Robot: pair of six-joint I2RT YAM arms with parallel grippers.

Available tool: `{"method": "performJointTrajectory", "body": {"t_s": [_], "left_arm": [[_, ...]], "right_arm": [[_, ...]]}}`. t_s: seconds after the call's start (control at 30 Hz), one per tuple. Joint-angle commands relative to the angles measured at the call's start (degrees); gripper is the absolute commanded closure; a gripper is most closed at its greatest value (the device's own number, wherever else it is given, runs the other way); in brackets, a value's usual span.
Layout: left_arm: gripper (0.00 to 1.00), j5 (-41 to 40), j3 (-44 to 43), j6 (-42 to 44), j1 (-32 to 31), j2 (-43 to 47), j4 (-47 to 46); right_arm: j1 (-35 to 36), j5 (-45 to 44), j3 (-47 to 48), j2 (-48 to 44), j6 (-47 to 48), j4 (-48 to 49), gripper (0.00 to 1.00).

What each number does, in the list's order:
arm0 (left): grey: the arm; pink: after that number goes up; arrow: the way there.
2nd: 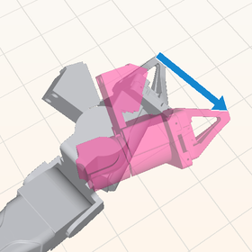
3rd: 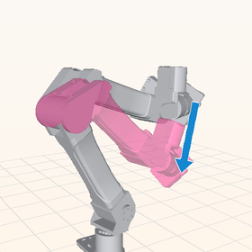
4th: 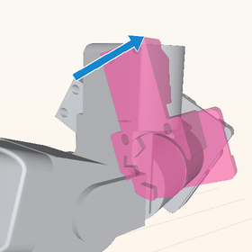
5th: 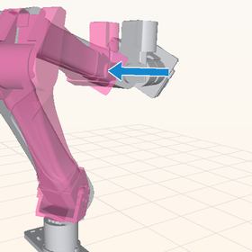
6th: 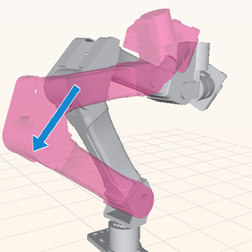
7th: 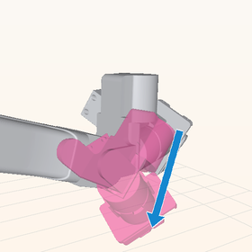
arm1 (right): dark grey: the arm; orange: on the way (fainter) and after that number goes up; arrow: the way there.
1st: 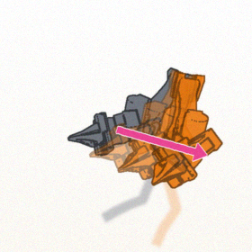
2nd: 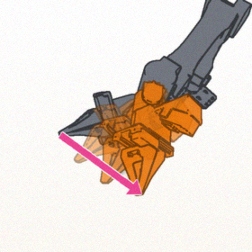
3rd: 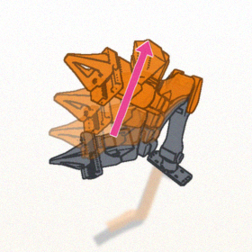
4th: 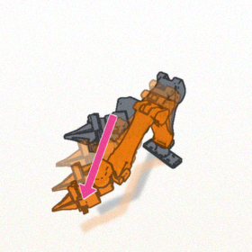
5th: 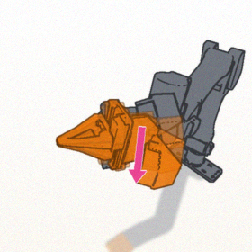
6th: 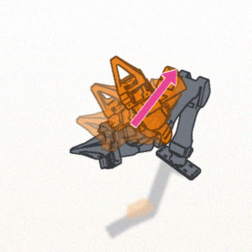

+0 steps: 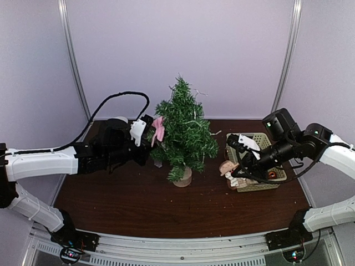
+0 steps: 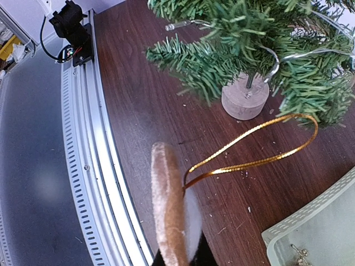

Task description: Decorate the small christmas tree

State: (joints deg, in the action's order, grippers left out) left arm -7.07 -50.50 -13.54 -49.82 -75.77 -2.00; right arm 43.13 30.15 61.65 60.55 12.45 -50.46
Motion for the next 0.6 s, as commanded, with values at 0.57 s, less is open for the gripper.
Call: {"method": "performJointTrajectory", "body": {"t_s": [0.57], "left_arm": [[0.60,2.13,-1.10,2.54,2.30,6.97,2.42]], "right_arm": [[8.35,-0.17,7.35,4.20,2.07,2.50,1.00]]}}
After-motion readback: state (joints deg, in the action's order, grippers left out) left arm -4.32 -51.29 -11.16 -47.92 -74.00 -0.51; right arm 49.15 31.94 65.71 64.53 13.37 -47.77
